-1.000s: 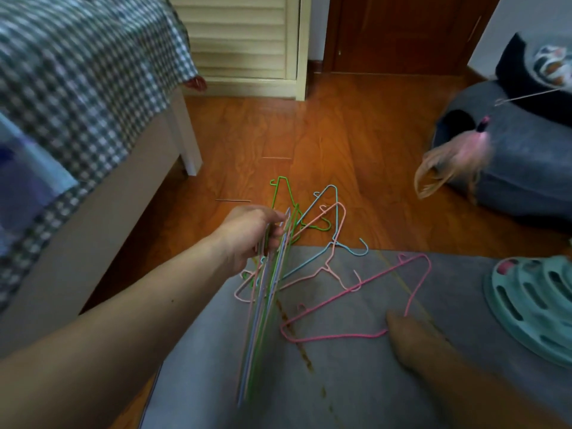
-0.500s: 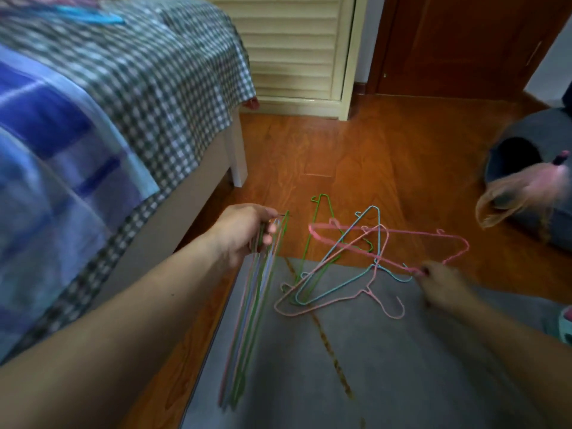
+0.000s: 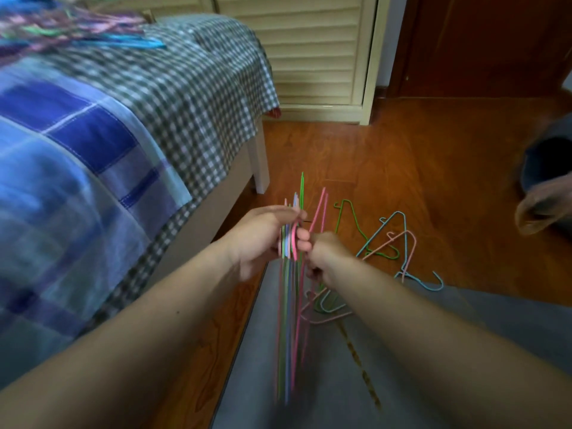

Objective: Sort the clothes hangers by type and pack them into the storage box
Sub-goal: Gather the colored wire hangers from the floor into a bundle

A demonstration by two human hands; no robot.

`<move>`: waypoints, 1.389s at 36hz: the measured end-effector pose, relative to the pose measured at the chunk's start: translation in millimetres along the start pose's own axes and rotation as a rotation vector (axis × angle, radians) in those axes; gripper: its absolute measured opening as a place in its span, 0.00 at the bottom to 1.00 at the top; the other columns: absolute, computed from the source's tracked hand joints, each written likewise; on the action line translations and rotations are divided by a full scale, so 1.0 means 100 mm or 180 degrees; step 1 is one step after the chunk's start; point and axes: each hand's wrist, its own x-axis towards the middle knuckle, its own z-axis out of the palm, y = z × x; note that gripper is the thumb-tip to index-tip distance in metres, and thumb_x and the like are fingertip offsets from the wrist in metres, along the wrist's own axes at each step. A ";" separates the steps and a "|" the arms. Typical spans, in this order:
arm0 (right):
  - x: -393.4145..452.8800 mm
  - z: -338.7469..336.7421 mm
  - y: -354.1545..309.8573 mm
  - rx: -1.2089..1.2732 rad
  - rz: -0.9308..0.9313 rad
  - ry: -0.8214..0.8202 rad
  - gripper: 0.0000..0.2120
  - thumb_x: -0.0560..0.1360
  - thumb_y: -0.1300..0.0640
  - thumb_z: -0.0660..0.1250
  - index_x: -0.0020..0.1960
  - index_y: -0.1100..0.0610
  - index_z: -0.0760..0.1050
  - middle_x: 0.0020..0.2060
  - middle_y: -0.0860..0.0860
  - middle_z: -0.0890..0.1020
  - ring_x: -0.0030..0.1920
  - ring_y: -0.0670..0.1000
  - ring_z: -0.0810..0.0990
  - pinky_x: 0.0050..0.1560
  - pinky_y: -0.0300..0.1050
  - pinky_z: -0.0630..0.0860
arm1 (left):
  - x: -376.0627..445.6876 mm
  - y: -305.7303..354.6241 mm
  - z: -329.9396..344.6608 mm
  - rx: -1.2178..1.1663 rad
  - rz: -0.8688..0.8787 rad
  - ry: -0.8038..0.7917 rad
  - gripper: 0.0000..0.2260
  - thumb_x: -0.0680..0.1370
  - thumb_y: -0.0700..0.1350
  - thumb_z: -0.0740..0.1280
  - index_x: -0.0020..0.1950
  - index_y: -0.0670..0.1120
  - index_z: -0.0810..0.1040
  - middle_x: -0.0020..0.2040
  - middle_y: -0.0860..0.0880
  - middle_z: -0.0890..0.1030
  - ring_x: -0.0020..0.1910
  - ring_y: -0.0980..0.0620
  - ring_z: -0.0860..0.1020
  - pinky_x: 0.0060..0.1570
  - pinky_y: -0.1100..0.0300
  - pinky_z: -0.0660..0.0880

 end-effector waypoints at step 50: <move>-0.09 -1.33 1.75 -0.5002 -0.1506 0.0516 0.22 0.79 0.59 0.58 0.73 0.59 0.68 0.58 0.56 0.80 0.55 0.57 0.81 0.56 0.52 0.76 | -0.08 -0.20 -0.50 -0.0253 0.0039 0.0642 0.09 0.83 0.36 0.60 0.56 0.42 0.81 0.42 0.43 0.83 0.40 0.46 0.82 0.55 0.48 0.75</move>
